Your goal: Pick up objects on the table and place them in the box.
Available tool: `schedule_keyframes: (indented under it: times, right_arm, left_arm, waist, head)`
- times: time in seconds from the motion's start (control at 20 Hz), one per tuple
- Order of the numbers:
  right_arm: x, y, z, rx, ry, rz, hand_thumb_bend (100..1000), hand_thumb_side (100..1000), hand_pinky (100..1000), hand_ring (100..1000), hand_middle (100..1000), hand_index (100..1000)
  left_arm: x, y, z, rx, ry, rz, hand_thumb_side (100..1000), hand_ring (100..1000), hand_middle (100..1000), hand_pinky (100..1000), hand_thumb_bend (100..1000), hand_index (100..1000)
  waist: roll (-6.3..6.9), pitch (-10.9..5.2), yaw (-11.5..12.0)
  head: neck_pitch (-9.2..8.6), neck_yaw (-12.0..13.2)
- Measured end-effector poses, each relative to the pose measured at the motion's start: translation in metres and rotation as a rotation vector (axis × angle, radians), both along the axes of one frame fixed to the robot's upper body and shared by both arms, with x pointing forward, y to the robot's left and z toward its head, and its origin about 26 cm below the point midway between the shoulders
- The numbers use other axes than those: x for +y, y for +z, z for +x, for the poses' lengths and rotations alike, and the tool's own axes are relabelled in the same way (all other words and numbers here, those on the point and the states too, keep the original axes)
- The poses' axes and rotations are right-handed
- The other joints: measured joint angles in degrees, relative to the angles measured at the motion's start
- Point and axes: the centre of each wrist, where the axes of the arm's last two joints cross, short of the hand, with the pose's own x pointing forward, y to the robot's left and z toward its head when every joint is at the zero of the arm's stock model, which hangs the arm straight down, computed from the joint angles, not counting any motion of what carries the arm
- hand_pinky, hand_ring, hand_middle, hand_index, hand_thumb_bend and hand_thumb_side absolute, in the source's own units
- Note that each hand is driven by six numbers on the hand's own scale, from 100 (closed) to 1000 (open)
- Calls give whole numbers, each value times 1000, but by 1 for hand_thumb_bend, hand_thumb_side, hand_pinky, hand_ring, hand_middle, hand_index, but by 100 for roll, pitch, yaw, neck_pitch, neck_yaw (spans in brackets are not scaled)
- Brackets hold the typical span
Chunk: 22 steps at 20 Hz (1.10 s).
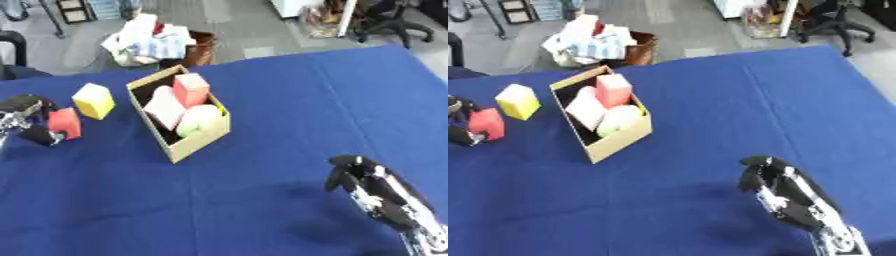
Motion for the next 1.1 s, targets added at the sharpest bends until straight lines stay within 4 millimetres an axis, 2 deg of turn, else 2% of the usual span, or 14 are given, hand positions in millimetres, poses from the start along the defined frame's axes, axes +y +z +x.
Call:
schedule_keyframes:
  times: [0.2, 0.45, 0.5, 0.6, 0.75, 0.85, 1.0, 1.1]
  right_arm:
    - [0, 0, 0, 0, 0, 0, 100, 429, 567, 578, 538, 780]
    - [0, 0, 0, -1, 3, -1, 100, 427, 567, 577, 538, 780]
    - [1, 1, 1, -1, 5, -1, 100, 427, 567, 577, 538, 780]
    - [1, 0, 1, -1, 7, -2, 100, 427, 567, 577, 538, 780]
    - [1, 0, 1, 0, 7, -2, 100, 426, 567, 577, 538, 780]
    - [1, 0, 1, 0, 7, -2, 100, 425, 567, 577, 538, 780]
    - [1, 0, 1, 1, 7, -2, 100, 426, 567, 577, 538, 780]
    - [1, 0, 1, 2, 8, -2, 100, 427, 567, 577, 538, 780]
  left_arm:
    - [-15, 34, 5, -135, -116, -3, 261, 585, 520, 758, 100, 746]
    - [-33, 62, 2, -201, -198, -7, 257, 587, 524, 755, 100, 753]
    - [-42, 68, 3, -206, -230, -7, 258, 591, 528, 756, 100, 756]
    - [-72, 80, 7, -219, -337, -12, 260, 594, 530, 757, 100, 758]
    - [-112, 87, 10, -199, -478, -4, 263, 600, 537, 759, 100, 764]
    - [-132, 88, 13, -183, -531, 4, 266, 604, 544, 762, 100, 771]
    - [-150, 88, 17, -172, -558, 20, 269, 607, 553, 762, 100, 779]
    - [-153, 84, 21, -165, -539, 30, 268, 605, 556, 759, 100, 781]
  waist:
    - [0, 0, 1]
    - [0, 0, -33]
    - [0, 0, -73]
    - [0, 0, -53]
    - [0, 0, -27]
    - [0, 0, -30]
    - [0, 0, -42]
    - [0, 0, -43]
  head:
    - [0, -18]
    - [0, 5]
    - [0, 25]
    - [-1, 29]
    - [-1, 27]
    - [-2, 27]
    - [-3, 27]
    - [-12, 27]
